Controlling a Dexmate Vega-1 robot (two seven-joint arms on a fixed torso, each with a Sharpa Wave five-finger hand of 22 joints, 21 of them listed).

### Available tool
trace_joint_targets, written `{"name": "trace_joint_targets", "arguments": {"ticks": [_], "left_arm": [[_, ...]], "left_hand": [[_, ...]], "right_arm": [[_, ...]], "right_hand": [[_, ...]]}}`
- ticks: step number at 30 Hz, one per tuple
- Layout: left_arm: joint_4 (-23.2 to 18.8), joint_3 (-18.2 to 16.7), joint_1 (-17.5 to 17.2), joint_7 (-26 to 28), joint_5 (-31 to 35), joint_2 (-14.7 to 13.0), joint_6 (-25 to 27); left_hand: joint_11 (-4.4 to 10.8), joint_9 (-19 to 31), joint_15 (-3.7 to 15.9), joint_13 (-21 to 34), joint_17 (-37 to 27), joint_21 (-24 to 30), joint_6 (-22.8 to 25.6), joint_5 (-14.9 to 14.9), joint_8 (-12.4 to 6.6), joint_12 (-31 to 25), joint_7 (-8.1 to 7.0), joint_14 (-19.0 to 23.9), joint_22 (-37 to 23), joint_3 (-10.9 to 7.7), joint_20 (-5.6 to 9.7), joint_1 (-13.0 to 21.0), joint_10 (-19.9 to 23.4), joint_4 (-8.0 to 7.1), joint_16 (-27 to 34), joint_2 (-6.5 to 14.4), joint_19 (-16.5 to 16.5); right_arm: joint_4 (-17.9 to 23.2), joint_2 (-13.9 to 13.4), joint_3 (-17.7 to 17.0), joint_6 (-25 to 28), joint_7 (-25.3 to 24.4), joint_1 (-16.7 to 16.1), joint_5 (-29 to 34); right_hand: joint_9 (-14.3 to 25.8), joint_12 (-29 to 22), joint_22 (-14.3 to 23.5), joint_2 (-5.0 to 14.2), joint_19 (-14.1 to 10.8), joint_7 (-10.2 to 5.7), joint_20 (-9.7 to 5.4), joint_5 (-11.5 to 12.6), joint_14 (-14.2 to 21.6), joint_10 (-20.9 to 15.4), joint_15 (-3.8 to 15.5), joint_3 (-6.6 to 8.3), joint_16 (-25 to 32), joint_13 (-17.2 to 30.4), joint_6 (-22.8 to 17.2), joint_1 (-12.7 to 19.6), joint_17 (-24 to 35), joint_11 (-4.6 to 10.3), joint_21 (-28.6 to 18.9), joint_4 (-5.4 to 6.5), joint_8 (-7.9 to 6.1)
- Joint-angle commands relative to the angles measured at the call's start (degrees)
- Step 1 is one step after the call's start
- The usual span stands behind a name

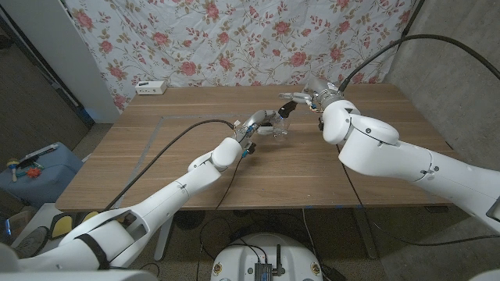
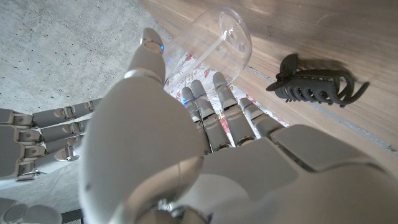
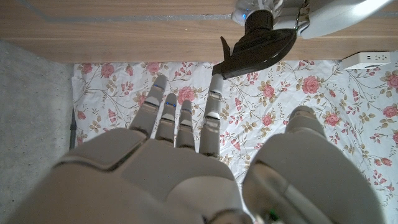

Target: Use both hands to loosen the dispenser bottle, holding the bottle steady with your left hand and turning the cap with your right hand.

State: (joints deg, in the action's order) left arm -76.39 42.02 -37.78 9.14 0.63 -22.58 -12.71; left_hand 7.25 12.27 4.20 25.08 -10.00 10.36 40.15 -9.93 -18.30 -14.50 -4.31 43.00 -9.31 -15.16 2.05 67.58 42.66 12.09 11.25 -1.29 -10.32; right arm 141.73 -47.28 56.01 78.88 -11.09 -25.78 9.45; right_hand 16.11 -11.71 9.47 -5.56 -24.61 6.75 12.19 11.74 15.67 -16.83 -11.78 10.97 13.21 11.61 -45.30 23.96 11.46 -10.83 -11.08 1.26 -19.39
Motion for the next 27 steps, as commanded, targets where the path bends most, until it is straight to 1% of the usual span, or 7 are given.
{"name": "trace_joint_targets", "arguments": {"ticks": [1,4,5,8,12,16,27], "left_arm": [[0.7,0.1,0.5,-0.2,-0.2,0.3,0.1],[0.9,0.2,0.5,-0.2,-0.3,0.4,0.1],[0.9,0.2,0.5,-0.2,-0.4,0.5,0.1],[1.1,0.2,0.6,-0.2,-0.4,0.6,0.1],[1.4,0.3,0.8,-0.3,-0.4,0.7,0.0],[1.5,0.4,0.9,-0.4,-0.4,0.8,-0.1],[1.5,0.5,0.9,-0.5,-0.5,0.8,-0.1]], "left_hand": [[1.23,0.1,4.75,1.0,-0.3,0.1,5.7,-0.4,-0.12,-0.1,-0.13,1.0,-0.1,-3.72,5.19,-4.7,2.3,-3.45,0.3,5.6,-0.6],[1.33,0.1,4.77,1.0,-0.3,0.1,5.7,-0.4,-0.10,-0.1,-0.11,1.0,-0.1,-3.74,5.18,-4.7,2.4,-3.45,0.3,5.6,-0.6],[1.25,0.1,4.76,1.1,-0.4,0.1,5.7,-0.4,-0.09,-0.1,-0.14,1.0,-0.1,-3.74,5.15,-4.7,2.4,-3.45,0.3,5.6,-0.6],[1.12,0.1,4.70,1.1,-0.3,0.1,5.7,-0.4,-0.09,-0.1,-0.13,1.0,-0.1,-3.76,5.15,-4.7,2.4,-3.45,0.3,5.6,-0.6],[1.30,0.1,4.76,1.1,-0.4,0.1,5.7,-0.5,-0.06,0.0,-0.05,1.0,-0.1,-3.78,5.14,-4.8,2.4,-3.48,0.3,5.7,-0.6],[1.38,0.1,4.82,1.2,-0.3,0.1,5.8,-0.5,-0.08,0.0,-0.24,1.0,-0.1,-3.82,5.19,-4.7,2.5,-3.39,0.3,5.6,-0.6],[1.33,0.1,4.67,1.3,-0.4,0.1,5.8,-0.5,-0.05,0.1,-0.35,0.9,-0.1,-3.88,5.11,-4.8,2.4,-3.43,0.3,5.7,-0.6]], "right_arm": [[-4.3,6.4,1.3,1.1,20.2,-3.6,28.2],[-6.1,8.7,0.8,1.1,27.5,-5.2,38.0],[-6.6,9.3,0.7,1.1,29.3,-5.5,40.5],[-7.4,10.2,0.6,1.1,32.6,-6.0,44.8],[-8.6,11.5,0.3,1.1,36.3,-6.7,49.3],[-9.4,12.6,-0.3,1.1,37.8,-7.5,52.1],[-9.8,13.5,-1.4,1.1,40.0,-8.7,55.8]], "right_hand": [[1.1,-0.5,0.3,-0.03,-0.9,-0.80,-0.03,0.3,1.1,-1.3,0.03,0.24,-0.2,0.1,-3.5,-0.3,0.1,0.13,0.0,-0.65,-2.47],[1.7,-0.5,0.3,0.18,-1.2,-1.19,-0.07,0.4,1.4,-1.7,0.04,0.50,-0.2,0.1,-4.8,-0.1,0.2,0.24,-0.1,-0.96,-3.57],[2.1,-0.4,0.3,0.22,-1.3,-1.49,-0.04,0.5,1.7,-1.9,0.11,0.61,-0.1,0.1,-6.0,0.0,0.2,0.29,-0.1,-1.16,-4.43],[2.6,-0.5,0.3,0.32,-1.4,-1.69,-0.04,0.5,2.0,-2.4,0.04,0.77,-0.1,0.1,-6.9,0.2,0.3,0.55,0.0,-1.40,-5.30],[2.8,-0.4,0.3,0.42,-1.6,-1.74,-0.08,0.5,2.2,-2.5,0.04,0.88,-0.1,0.1,-7.2,0.2,0.3,0.59,-0.1,-1.52,-5.67],[3.1,-0.4,0.3,0.46,-1.8,-1.75,-0.08,0.5,2.2,-2.6,-0.04,0.92,-0.1,0.1,-6.9,0.2,0.3,0.51,-0.1,-1.60,-5.89],[3.8,-0.2,0.3,0.70,-2.0,-1.43,-0.01,0.3,2.3,-2.7,-0.17,0.81,-0.1,0.2,-6.0,-0.7,0.5,0.26,0.0,-1.38,-6.26]]}}
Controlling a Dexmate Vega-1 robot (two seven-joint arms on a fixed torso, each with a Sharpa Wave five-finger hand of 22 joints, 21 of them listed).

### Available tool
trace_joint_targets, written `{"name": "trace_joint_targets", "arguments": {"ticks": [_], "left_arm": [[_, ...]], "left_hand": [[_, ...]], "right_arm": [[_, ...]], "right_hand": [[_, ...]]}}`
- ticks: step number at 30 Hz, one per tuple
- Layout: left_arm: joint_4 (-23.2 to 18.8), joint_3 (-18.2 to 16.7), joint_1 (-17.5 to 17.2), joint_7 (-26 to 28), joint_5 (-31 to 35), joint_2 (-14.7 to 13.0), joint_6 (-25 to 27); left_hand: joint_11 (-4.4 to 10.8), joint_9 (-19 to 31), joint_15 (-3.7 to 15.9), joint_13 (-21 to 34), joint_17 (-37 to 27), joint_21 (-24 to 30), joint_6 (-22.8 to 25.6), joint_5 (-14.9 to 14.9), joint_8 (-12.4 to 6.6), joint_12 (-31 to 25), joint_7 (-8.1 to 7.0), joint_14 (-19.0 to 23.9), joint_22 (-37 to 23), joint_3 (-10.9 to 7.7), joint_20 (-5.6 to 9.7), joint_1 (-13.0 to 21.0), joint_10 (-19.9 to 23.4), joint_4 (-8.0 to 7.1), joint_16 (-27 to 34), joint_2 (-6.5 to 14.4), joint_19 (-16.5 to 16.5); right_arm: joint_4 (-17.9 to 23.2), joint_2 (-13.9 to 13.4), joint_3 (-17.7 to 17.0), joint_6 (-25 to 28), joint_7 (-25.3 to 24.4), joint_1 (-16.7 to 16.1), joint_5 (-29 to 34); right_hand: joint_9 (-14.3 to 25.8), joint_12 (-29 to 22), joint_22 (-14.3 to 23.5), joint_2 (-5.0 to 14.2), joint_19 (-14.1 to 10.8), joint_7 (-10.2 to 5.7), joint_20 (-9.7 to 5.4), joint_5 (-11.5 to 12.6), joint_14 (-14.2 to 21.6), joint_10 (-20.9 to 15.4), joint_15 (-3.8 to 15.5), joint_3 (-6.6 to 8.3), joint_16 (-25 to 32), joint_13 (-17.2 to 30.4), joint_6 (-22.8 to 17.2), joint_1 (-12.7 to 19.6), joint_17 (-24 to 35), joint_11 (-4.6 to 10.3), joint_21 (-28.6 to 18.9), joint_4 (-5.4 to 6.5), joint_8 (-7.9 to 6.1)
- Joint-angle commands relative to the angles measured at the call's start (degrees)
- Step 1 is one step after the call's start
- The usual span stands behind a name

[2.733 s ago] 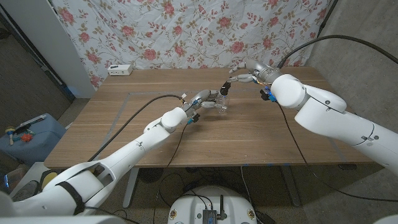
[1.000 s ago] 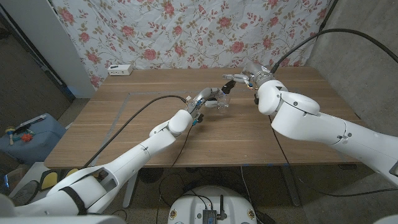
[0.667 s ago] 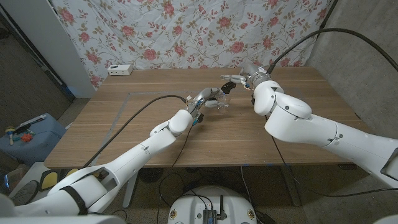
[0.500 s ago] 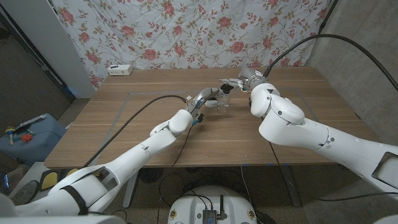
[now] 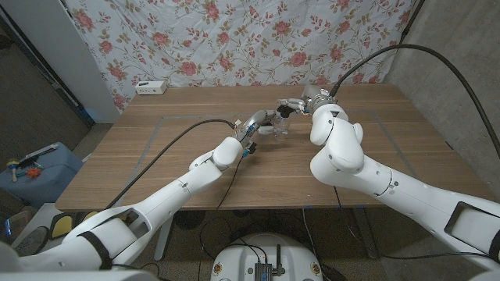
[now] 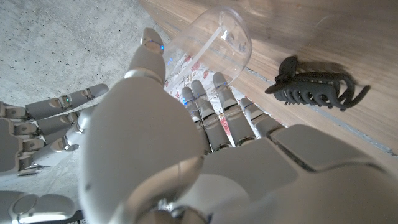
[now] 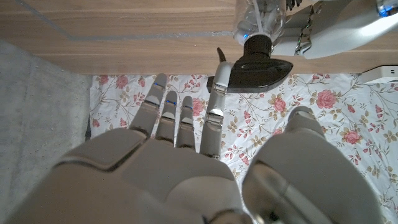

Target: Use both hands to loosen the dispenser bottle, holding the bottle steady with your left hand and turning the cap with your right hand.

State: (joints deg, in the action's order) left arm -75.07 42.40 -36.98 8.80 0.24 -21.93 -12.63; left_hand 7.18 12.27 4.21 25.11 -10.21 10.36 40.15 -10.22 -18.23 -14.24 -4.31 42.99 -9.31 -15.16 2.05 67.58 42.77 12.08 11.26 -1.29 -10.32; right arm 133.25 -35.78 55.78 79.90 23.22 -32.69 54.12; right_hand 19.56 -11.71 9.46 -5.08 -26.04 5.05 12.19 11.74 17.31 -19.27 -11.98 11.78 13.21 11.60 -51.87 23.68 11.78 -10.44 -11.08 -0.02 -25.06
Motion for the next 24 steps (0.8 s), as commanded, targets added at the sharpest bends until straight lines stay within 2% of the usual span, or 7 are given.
{"name": "trace_joint_targets", "arguments": {"ticks": [1,9,13,16,20,24], "left_arm": [[0.2,0.2,0.1,-0.1,-0.1,0.1,-0.2],[-0.4,0.2,-0.1,-0.2,0.2,-0.2,0.1],[-0.5,0.2,-0.2,-0.1,0.2,-0.2,0.0],[-0.7,0.2,-0.3,-0.2,0.2,-0.3,0.1],[-1.0,0.1,-0.5,-0.1,0.2,-0.4,0.2],[-1.1,0.1,-0.6,0.0,0.2,-0.5,0.0]], "left_hand": [[1.39,0.1,4.69,1.3,-0.2,0.1,5.8,-0.2,-0.11,-0.1,-0.25,1.0,-0.1,-3.89,5.14,-4.8,2.4,-3.41,0.3,5.6,-0.6],[1.38,0.1,4.71,1.4,-0.2,0.1,5.6,-0.2,-0.04,0.0,-0.26,1.0,-0.1,-3.94,5.09,-4.8,2.3,-3.40,0.3,5.6,-0.6],[1.29,0.1,4.65,1.4,-0.2,0.1,5.6,-0.2,-0.01,0.0,-0.15,1.0,-0.1,-3.99,5.04,-4.7,2.4,-3.32,0.3,5.6,-0.6],[1.32,0.1,4.64,1.4,-0.2,0.1,5.6,-0.2,-0.01,0.0,-0.18,1.0,-0.1,-4.00,5.08,-4.7,2.5,-3.32,0.3,5.7,-0.6],[1.37,0.1,4.66,1.5,-0.2,0.1,5.7,-0.2,-0.03,0.0,-0.21,1.0,-0.1,-4.00,5.05,-4.8,2.5,-3.34,0.3,5.7,-0.6],[1.41,0.1,4.72,1.5,-0.2,0.1,5.7,-0.2,-0.01,0.1,-0.16,1.0,-0.1,-4.01,5.04,-4.8,2.4,-3.32,0.3,5.6,-0.6]], "right_arm": [[-1.3,2.1,-1.3,0.1,6.0,-1.8,11.2],[-2.4,3.2,-1.8,0.1,8.9,-2.4,14.2],[-4.2,4.2,-1.4,0.1,13.1,-1.9,18.3],[-5.1,4.7,-1.0,0.1,14.2,-1.7,19.8],[-6.9,5.7,-0.5,0.0,17.6,-1.4,23.9],[-8.1,7.1,-1.7,-1.4,19.8,-2.2,26.3]], "right_hand": [[0.4,-0.2,0.3,0.25,-0.6,0.29,-0.01,0.3,0.6,-0.3,0.02,0.00,-0.1,0.2,0.6,-0.5,0.2,-0.13,0.0,-0.09,-0.62],[0.8,-0.1,0.3,0.62,-0.6,0.50,0.01,0.2,0.6,-0.2,-0.04,-0.04,-0.2,0.2,0.8,-1.2,0.3,-0.25,0.0,0.20,-0.88],[1.2,0.0,0.3,1.07,-0.7,0.76,0.03,0.0,0.5,-0.2,-0.08,-0.19,-0.3,0.2,-0.1,-2.3,0.4,-0.42,0.0,0.71,-1.59],[1.3,0.0,0.3,1.19,-0.7,0.74,0.04,-0.1,0.5,-0.2,-0.10,-0.27,-0.3,0.2,-0.3,-2.7,0.4,-0.50,0.1,0.87,-1.78],[1.7,0.0,0.3,1.44,-0.7,0.46,0.02,-0.5,0.5,-0.5,-0.09,-0.48,-0.3,0.2,-1.7,-3.7,0.4,-0.57,0.1,1.27,-2.74],[2.0,-0.1,0.3,1.58,-0.8,0.41,0.00,-0.6,0.6,-0.9,-0.04,-0.55,-0.3,0.2,-2.3,-4.2,0.5,-0.56,0.1,1.41,-3.32]]}}
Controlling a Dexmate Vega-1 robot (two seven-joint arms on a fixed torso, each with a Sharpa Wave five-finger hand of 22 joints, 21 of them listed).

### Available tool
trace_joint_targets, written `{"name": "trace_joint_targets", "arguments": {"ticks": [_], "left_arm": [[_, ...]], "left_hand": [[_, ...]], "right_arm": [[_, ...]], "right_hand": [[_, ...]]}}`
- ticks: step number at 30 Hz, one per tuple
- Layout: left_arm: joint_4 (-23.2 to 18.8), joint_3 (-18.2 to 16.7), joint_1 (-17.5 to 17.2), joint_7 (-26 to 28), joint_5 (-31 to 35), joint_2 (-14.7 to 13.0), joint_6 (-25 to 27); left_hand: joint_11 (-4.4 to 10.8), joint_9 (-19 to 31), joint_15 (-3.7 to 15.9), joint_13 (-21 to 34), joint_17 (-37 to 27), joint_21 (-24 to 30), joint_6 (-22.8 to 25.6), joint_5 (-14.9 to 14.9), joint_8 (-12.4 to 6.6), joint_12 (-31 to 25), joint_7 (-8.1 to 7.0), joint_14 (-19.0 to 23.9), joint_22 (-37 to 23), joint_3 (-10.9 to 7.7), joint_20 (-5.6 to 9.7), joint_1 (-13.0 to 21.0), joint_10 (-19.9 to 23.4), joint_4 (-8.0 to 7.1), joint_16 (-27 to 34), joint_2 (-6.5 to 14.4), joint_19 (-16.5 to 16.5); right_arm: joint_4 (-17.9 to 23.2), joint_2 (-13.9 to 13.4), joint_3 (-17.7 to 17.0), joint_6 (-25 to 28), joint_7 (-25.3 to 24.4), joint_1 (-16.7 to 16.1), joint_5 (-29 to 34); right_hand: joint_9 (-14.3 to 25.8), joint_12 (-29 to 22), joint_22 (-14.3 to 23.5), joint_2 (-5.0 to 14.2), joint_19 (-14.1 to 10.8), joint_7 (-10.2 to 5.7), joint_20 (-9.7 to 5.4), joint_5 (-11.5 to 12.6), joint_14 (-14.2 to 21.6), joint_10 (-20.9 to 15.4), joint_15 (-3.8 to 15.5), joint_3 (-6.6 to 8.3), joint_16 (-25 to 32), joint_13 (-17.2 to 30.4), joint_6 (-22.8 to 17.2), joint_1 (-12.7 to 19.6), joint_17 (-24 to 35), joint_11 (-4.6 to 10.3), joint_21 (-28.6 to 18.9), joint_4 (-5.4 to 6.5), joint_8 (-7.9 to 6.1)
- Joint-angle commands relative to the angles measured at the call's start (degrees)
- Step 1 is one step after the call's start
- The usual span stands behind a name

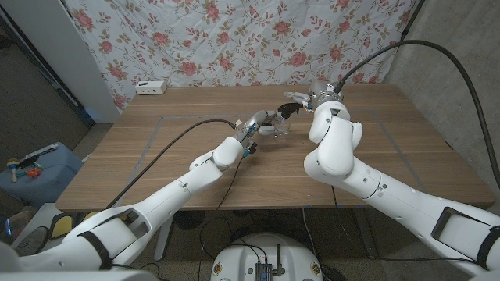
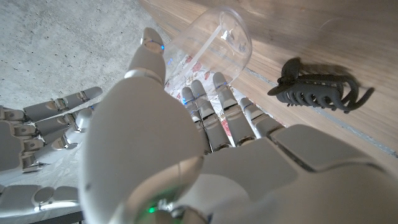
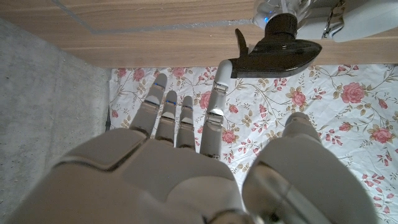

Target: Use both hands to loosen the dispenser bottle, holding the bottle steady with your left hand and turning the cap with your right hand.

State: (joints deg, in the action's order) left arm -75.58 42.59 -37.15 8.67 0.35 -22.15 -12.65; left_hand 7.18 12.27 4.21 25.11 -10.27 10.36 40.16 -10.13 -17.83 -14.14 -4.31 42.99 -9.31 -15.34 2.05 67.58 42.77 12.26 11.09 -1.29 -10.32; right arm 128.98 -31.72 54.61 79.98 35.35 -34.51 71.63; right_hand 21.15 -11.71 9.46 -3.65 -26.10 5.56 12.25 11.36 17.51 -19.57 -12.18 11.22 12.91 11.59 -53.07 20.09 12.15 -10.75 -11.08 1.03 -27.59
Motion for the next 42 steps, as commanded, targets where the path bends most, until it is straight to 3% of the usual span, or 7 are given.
{"name": "trace_joint_targets", "arguments": {"ticks": [1,8,23,34,42], "left_arm": [[-0.5,-0.1,-0.5,0.1,0.1,-0.3,0.0],[-0.5,-0.2,-0.5,0.0,0.0,-0.3,-0.1],[0.4,0.0,0.2,-0.4,-0.1,0.1,-0.1],[1.3,0.2,0.6,-0.8,-0.5,0.6,-0.2],[1.6,0.2,0.8,-0.9,-0.7,0.7,0.1]], "left_hand": [[1.40,0.1,4.67,1.5,-0.1,0.1,5.6,-0.3,-0.37,0.0,-0.17,1.0,-0.1,-3.84,5.00,-4.8,2.4,-3.52,0.5,5.7,-0.6],[1.30,0.1,4.62,1.6,-0.1,0.1,5.6,-0.3,-0.38,0.0,-0.13,1.0,-0.1,-3.88,5.04,-4.8,2.5,-3.51,0.4,5.6,-0.6],[1.30,0.1,4.58,1.7,-0.2,0.1,5.7,-0.3,-0.35,0.2,-0.15,0.9,-0.1,-3.91,4.94,-4.9,2.5,-3.61,0.5,5.8,-0.6],[1.30,0.1,4.56,1.8,-0.2,0.1,5.6,-0.3,-0.28,0.2,-0.05,0.9,-0.1,-3.95,4.93,-5.0,2.6,-3.61,0.5,5.8,-0.5],[1.39,0.1,4.49,1.9,-0.2,0.1,5.7,-0.3,-0.29,0.3,-0.15,1.0,-0.1,-3.96,4.89,-5.2,2.7,-3.71,0.5,5.9,-0.6]], "right_arm": [[-4.1,3.5,-1.1,-1.9,7.9,-0.8,9.3],[-5.0,6.9,-5.4,-6.5,9.1,-4.7,13.2],[-6.5,13.2,-13.5,-15.9,6.5,-10.7,12.9],[-7.1,14.4,-15.2,-18.3,4.4,-11.6,11.1],[-7.0,14.1,-15.5,-19.4,4.1,-11.3,9.3]], "right_hand": [[0.5,-0.1,0.3,0.18,-0.7,-0.02,-0.06,-0.2,0.4,-0.7,0.17,0.00,0.0,0.2,-1.4,-0.7,0.1,-0.26,0.1,0.38,-1.00],[1.1,-0.1,0.3,0.80,-0.9,-0.22,-0.08,-0.4,0.7,-1.3,0.38,0.30,0.0,0.2,-2.9,-0.8,0.2,0.01,0.1,0.30,-2.26],[0.7,0.1,0.3,1.59,-1.0,0.17,-0.08,-0.4,0.7,-1.1,0.50,0.82,-0.2,0.2,-0.8,-0.7,0.1,-0.03,0.2,0.00,-1.63],[0.2,0.2,0.2,2.14,-1.1,0.07,-0.08,-0.4,1.1,-1.1,0.59,1.43,-0.2,0.2,0.5,0.0,-0.1,0.12,0.2,-0.62,-1.07],[-1.0,0.6,0.2,2.19,-0.9,0.24,-0.03,-0.2,0.7,0.0,0.44,2.47,-0.8,0.2,5.4,2.0,-0.5,0.07,0.3,-2.56,1.18]]}}
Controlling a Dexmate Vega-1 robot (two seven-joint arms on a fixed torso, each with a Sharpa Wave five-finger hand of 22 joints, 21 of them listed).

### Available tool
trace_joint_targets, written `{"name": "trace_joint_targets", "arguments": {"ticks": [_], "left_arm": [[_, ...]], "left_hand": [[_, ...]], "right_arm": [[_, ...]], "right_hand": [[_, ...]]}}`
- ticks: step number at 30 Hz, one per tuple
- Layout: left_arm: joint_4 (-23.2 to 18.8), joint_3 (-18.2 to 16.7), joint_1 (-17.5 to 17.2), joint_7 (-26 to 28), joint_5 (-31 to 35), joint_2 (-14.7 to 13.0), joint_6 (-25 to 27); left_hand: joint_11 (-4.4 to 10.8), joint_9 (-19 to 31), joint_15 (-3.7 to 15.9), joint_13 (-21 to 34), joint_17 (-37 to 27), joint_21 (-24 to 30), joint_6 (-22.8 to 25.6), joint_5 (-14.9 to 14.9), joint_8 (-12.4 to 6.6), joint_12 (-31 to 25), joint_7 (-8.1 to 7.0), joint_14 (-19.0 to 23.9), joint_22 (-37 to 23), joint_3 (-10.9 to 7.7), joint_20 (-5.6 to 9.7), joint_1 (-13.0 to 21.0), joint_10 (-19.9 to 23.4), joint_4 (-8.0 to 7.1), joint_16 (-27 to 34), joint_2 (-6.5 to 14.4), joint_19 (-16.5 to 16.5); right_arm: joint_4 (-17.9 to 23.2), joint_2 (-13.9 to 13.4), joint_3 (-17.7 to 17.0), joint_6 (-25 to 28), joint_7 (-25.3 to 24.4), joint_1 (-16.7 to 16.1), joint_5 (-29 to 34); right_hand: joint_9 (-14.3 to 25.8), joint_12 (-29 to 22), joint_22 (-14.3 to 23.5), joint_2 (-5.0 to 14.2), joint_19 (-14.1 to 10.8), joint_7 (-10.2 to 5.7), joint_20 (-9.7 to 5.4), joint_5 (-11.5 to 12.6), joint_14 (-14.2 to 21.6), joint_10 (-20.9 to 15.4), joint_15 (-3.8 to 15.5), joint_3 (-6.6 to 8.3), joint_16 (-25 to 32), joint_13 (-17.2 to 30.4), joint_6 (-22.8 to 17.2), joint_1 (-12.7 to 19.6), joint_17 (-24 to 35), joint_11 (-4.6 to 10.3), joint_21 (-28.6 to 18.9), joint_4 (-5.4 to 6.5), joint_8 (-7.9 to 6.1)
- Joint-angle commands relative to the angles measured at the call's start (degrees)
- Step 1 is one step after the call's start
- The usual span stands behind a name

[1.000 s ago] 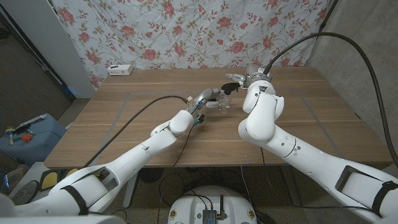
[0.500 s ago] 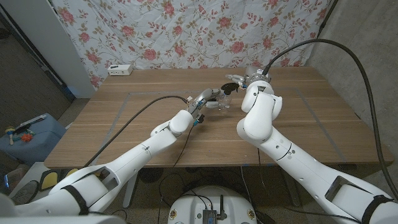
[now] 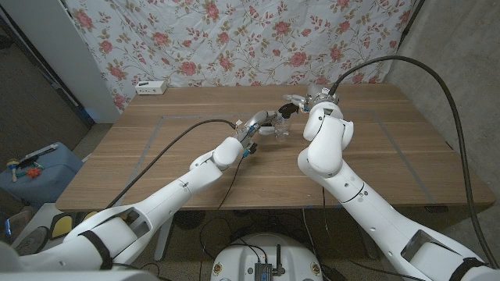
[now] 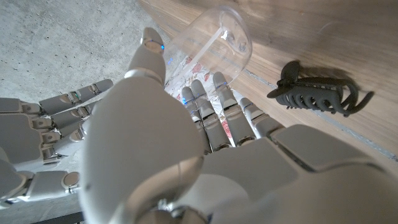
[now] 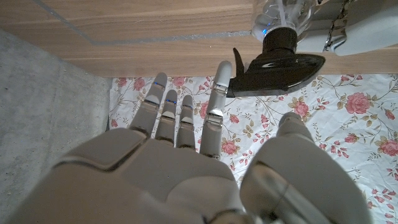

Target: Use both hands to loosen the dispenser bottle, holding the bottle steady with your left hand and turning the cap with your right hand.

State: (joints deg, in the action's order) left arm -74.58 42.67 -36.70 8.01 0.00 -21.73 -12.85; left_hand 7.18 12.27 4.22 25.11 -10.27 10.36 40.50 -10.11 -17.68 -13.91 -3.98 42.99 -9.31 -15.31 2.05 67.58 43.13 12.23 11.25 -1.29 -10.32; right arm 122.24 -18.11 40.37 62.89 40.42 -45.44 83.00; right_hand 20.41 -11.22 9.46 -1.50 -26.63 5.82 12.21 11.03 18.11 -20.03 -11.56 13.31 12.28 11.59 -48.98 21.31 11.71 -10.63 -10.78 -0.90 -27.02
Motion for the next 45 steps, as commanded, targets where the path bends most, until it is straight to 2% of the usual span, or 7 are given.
{"name": "trace_joint_targets", "arguments": {"ticks": [1,17,29,45], "left_arm": [[0.7,0.1,0.4,-0.3,-0.4,0.3,0.3],[2.3,0.3,1.2,-0.5,-0.8,0.9,-0.5],[2.7,0.1,1.1,-0.2,-0.9,0.9,-1.1],[2.3,0.2,0.9,-0.5,-0.9,0.8,-1.7]], "left_hand": [[1.36,0.1,4.50,1.9,-0.2,0.1,5.4,-0.3,-0.44,0.0,-0.49,1.0,-0.1,-4.01,4.88,-5.1,2.3,-3.64,0.3,5.8,-0.6],[1.28,0.2,4.51,2.1,-0.1,0.1,5.5,-0.4,-0.44,0.0,-0.44,1.2,-0.1,-4.11,4.89,-5.5,2.6,-3.77,0.3,5.9,-0.6],[1.28,0.2,4.47,2.2,0.0,0.1,5.6,-0.4,-0.44,0.1,-0.41,1.2,-0.1,-4.15,4.91,-5.9,2.7,-3.90,0.2,5.9,-0.6],[1.37,0.2,4.50,2.4,0.0,0.1,5.8,-0.4,-0.42,0.0,-0.46,1.4,-0.1,-4.27,4.94,-6.3,3.2,-3.96,0.1,5.9,-0.6]], "right_arm": [[-0.3,0.5,-1.2,-2.2,-1.0,-0.2,-2.0],[-0.3,-0.9,-0.6,-2.0,-0.4,1.4,-4.4],[-0.3,-2.2,0.6,-0.8,-0.4,2.8,-6.5],[1.9,-4.6,2.0,1.3,-1.8,3.3,-9.6]], "right_hand": [[-0.3,0.1,0.2,0.10,-0.3,-0.12,0.00,0.1,0.0,0.5,-0.18,0.48,-0.2,0.2,1.6,0.9,-0.1,0.05,0.1,-0.79,0.80],[-1.0,0.2,0.2,0.59,0.0,-0.58,-0.02,0.5,-0.1,1.2,-0.09,1.71,-0.4,0.2,3.1,3.2,-0.3,0.31,0.1,-2.62,1.64],[-1.9,0.2,0.2,1.06,0.4,-1.37,-0.02,0.6,-0.2,2.0,0.38,3.45,-0.5,0.2,4.7,6.8,-0.4,0.72,0.2,-5.39,2.57],[-2.7,0.1,0.2,2.72,0.2,-2.03,-0.13,0.8,-0.2,2.3,1.33,5.74,-0.5,0.2,5.3,10.8,-0.5,1.34,0.0,-7.72,3.15]]}}
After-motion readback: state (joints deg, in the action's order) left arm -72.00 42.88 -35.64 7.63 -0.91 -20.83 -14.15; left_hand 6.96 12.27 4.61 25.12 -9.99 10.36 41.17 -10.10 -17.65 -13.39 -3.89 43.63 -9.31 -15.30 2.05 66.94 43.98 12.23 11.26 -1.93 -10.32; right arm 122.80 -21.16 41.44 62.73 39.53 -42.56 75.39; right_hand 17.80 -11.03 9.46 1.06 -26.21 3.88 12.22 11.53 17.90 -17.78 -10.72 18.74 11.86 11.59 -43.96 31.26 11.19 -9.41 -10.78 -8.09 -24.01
